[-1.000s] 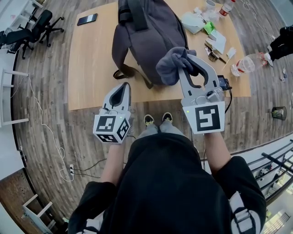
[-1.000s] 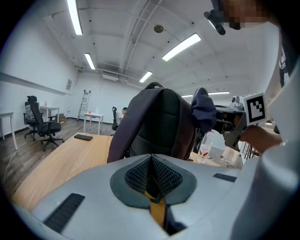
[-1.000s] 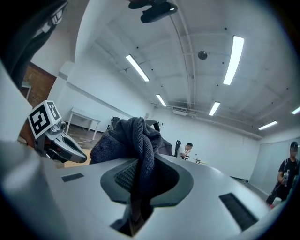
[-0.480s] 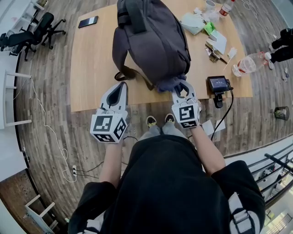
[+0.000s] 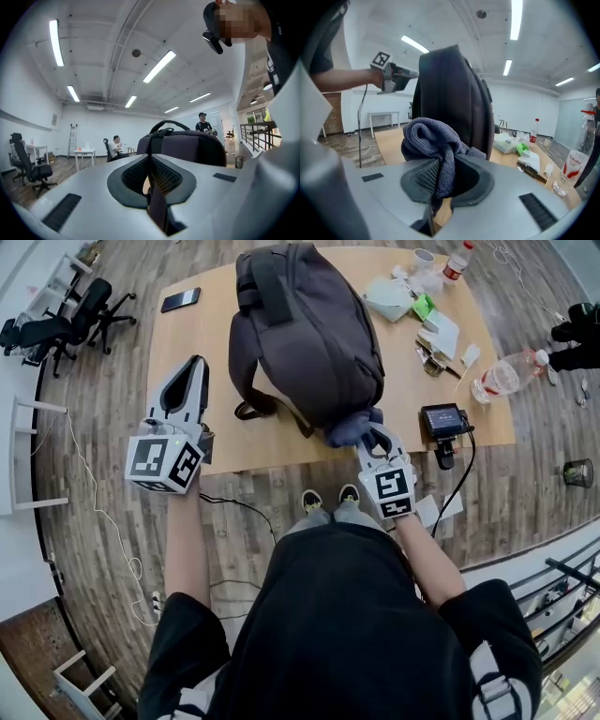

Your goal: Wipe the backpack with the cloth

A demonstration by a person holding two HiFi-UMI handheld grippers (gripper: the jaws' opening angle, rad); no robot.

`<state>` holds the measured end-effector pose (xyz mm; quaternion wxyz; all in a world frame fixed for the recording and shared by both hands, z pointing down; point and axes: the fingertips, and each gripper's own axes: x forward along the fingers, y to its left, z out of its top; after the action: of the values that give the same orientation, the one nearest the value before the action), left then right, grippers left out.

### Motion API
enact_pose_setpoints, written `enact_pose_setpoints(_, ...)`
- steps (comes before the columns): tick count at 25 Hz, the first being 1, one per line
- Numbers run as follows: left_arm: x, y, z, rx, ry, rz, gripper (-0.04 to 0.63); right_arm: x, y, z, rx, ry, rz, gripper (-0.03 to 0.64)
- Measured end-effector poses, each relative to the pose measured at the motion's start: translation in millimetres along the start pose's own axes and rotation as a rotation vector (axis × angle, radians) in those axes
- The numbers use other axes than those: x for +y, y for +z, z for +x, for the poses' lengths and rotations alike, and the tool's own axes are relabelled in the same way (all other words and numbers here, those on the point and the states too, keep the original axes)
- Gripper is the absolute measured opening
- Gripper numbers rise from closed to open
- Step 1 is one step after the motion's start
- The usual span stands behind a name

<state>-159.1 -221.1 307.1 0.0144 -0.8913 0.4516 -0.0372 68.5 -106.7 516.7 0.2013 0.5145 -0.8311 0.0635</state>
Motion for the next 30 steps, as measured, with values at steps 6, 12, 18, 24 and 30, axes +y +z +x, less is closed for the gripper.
enact_pose_setpoints(6,11,31,50,-0.041,-0.148,0.158,0.017,0,96,-31,-0.244,0.021,0.031,0.055)
enact_pose_setpoints(12,-20,31,85,0.004,-0.427,0.343,0.018,14,112,-35,-0.236,0.078,0.086,0.055)
enact_pose_setpoints(18,-20,-2,86,0.123,-0.525,0.410,0.018,19,93,-25,-0.156,0.097,0.099,0.055)
enact_pose_setpoints(24,-51,-15,73,0.138,-0.668,0.526,0.015,7,80,-13,-0.087,0.046,0.092,0.057)
enact_pose_setpoints(30,-91,-19,62,0.153,-0.747,0.676,0.015,-8,78,-12,-0.064,-0.002,0.063,0.055)
